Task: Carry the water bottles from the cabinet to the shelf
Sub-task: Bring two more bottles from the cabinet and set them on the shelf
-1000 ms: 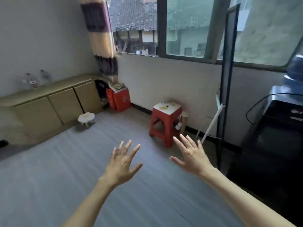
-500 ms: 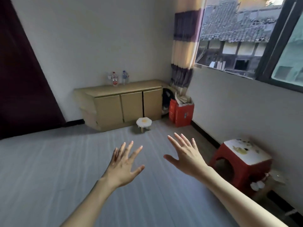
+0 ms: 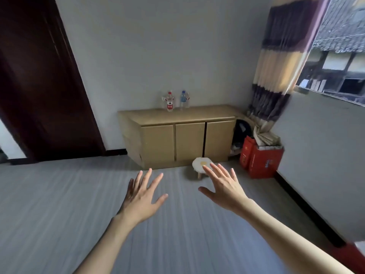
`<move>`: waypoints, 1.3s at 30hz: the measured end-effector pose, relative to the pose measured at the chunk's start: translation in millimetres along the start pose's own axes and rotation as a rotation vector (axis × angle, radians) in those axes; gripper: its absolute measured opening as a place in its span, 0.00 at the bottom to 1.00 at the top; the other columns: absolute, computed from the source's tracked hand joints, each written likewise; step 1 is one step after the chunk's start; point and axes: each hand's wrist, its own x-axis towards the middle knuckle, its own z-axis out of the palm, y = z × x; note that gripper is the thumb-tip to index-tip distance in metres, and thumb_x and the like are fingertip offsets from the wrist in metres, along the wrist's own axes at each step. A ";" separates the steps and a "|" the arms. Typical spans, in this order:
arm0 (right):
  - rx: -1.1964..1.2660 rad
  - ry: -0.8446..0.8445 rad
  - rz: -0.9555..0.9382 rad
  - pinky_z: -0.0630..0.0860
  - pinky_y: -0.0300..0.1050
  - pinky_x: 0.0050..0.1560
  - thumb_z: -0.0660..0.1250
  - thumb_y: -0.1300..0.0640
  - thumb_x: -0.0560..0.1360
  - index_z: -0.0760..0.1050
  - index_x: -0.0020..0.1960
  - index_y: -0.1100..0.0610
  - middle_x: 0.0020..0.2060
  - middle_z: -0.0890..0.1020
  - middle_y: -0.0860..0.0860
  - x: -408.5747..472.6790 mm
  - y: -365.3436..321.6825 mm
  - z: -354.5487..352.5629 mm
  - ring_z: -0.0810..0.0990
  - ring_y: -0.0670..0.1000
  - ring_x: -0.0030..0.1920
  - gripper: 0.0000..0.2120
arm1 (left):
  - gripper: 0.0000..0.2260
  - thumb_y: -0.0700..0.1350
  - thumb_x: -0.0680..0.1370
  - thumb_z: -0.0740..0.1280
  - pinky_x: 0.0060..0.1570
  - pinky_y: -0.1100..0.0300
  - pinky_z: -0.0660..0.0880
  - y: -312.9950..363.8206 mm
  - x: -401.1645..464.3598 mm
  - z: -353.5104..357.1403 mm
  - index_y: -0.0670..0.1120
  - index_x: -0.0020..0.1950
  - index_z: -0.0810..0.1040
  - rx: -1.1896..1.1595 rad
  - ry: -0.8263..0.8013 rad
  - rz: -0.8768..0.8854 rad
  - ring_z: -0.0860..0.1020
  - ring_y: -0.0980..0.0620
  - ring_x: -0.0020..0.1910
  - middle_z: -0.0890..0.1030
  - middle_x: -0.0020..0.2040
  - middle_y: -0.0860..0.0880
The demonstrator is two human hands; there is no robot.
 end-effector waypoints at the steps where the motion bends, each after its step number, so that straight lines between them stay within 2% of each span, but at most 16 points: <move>1: 0.002 0.009 0.000 0.45 0.60 0.74 0.54 0.36 0.75 0.48 0.75 0.48 0.76 0.52 0.50 28.1 5.7 2.0 0.48 0.53 0.76 0.34 | 0.32 0.67 0.72 0.45 0.71 0.50 0.37 -6.7 26.5 -1.6 0.59 0.73 0.43 -0.008 0.006 -0.005 0.34 0.50 0.73 0.38 0.76 0.51; 3: 0.000 0.025 -0.012 0.46 0.60 0.73 0.52 0.34 0.73 0.48 0.75 0.48 0.76 0.53 0.50 82.4 16.1 1.0 0.48 0.53 0.76 0.35 | 0.32 0.68 0.72 0.46 0.71 0.49 0.39 -18.2 80.8 -9.4 0.59 0.73 0.44 -0.026 0.030 -0.005 0.35 0.50 0.73 0.39 0.76 0.51; 6: 0.023 0.042 -0.008 0.46 0.59 0.74 0.54 0.35 0.74 0.48 0.75 0.47 0.76 0.53 0.49 146.5 33.3 -1.2 0.48 0.52 0.76 0.34 | 0.38 0.70 0.64 0.39 0.72 0.49 0.41 -27.8 152.5 -20.1 0.59 0.73 0.45 -0.015 0.067 0.008 0.36 0.50 0.74 0.40 0.76 0.51; 11: 0.042 0.015 0.025 0.47 0.59 0.73 0.50 0.34 0.71 0.48 0.74 0.47 0.76 0.53 0.50 240.5 73.2 10.9 0.48 0.53 0.76 0.36 | 0.36 0.73 0.68 0.42 0.72 0.50 0.41 -37.7 251.4 -2.5 0.60 0.73 0.44 -0.050 0.002 0.010 0.36 0.50 0.74 0.40 0.76 0.51; 13: 0.042 -0.028 0.035 0.46 0.59 0.73 0.48 0.33 0.70 0.48 0.74 0.46 0.76 0.52 0.50 279.8 89.3 23.0 0.48 0.53 0.76 0.37 | 0.38 0.74 0.66 0.40 0.72 0.50 0.41 -44.0 288.5 10.6 0.60 0.73 0.43 -0.050 -0.040 -0.005 0.36 0.50 0.74 0.39 0.76 0.51; 16: 0.029 -0.084 0.027 0.46 0.59 0.73 0.53 0.35 0.73 0.47 0.75 0.46 0.76 0.51 0.50 339.7 114.1 37.3 0.47 0.53 0.76 0.35 | 0.31 0.68 0.73 0.47 0.72 0.50 0.40 -54.7 346.9 22.5 0.59 0.73 0.44 -0.058 -0.088 -0.045 0.36 0.50 0.74 0.39 0.76 0.51; 19: 0.029 -0.072 0.006 0.46 0.58 0.74 0.55 0.38 0.75 0.46 0.75 0.46 0.76 0.51 0.49 411.2 137.4 39.3 0.47 0.53 0.76 0.33 | 0.32 0.68 0.72 0.46 0.72 0.50 0.41 -66.8 414.4 17.9 0.59 0.73 0.45 -0.049 -0.041 -0.076 0.37 0.49 0.74 0.40 0.76 0.51; 22: 0.041 -0.019 -0.019 0.47 0.56 0.74 0.56 0.38 0.75 0.47 0.75 0.46 0.76 0.52 0.49 488.9 160.0 29.9 0.48 0.53 0.76 0.33 | 0.28 0.62 0.77 0.52 0.73 0.49 0.43 -74.3 486.8 5.5 0.57 0.74 0.46 -0.075 0.023 -0.100 0.38 0.49 0.74 0.42 0.76 0.50; 23: 0.043 -0.003 -0.028 0.48 0.56 0.74 0.56 0.39 0.75 0.47 0.75 0.47 0.76 0.52 0.49 512.9 166.7 27.7 0.49 0.53 0.76 0.33 | 0.28 0.63 0.76 0.52 0.73 0.49 0.43 -75.5 508.0 2.2 0.57 0.74 0.47 -0.087 0.044 -0.098 0.38 0.49 0.74 0.43 0.76 0.50; 26: 0.065 -0.007 -0.054 0.48 0.55 0.74 0.57 0.40 0.75 0.49 0.75 0.47 0.75 0.53 0.50 570.6 181.0 29.3 0.50 0.52 0.75 0.32 | 0.36 0.69 0.67 0.43 0.73 0.50 0.44 -82.5 558.6 2.7 0.57 0.73 0.49 -0.113 0.094 -0.103 0.40 0.49 0.74 0.45 0.77 0.50; 30: 0.071 -0.103 -0.072 0.45 0.53 0.74 0.56 0.41 0.77 0.47 0.75 0.47 0.76 0.51 0.49 629.9 196.5 51.2 0.48 0.52 0.76 0.31 | 0.47 0.78 0.58 0.34 0.73 0.50 0.44 -101.3 615.1 23.1 0.57 0.73 0.48 -0.128 0.041 -0.120 0.40 0.49 0.74 0.44 0.76 0.50; 32: 0.075 -0.128 -0.064 0.45 0.52 0.74 0.56 0.42 0.77 0.47 0.75 0.47 0.76 0.51 0.49 662.5 207.5 64.1 0.48 0.51 0.76 0.31 | 0.50 0.78 0.56 0.29 0.73 0.50 0.45 -112.4 648.8 33.2 0.57 0.73 0.48 -0.136 0.021 -0.135 0.40 0.49 0.74 0.44 0.76 0.50; 35: 0.068 -0.146 -0.064 0.46 0.51 0.74 0.56 0.44 0.78 0.47 0.75 0.47 0.76 0.51 0.49 717.0 224.0 75.5 0.48 0.52 0.76 0.30 | 0.44 0.75 0.61 0.37 0.73 0.50 0.46 -128.7 706.1 42.5 0.56 0.74 0.49 -0.146 0.021 -0.134 0.42 0.48 0.75 0.46 0.77 0.50; 37: 0.081 -0.127 -0.070 0.49 0.50 0.74 0.57 0.46 0.78 0.49 0.75 0.49 0.75 0.52 0.50 761.8 233.9 83.2 0.50 0.52 0.75 0.30 | 0.39 0.69 0.65 0.38 0.73 0.50 0.47 -143.1 752.4 49.4 0.55 0.74 0.50 -0.159 0.038 -0.130 0.43 0.48 0.75 0.48 0.77 0.49; 39: 0.083 -0.080 -0.094 0.51 0.48 0.73 0.59 0.48 0.77 0.52 0.74 0.51 0.74 0.56 0.52 807.2 242.0 89.7 0.54 0.52 0.75 0.29 | 0.38 0.68 0.66 0.39 0.72 0.50 0.49 -157.5 797.7 54.8 0.54 0.73 0.53 -0.160 0.093 -0.114 0.47 0.47 0.75 0.52 0.76 0.48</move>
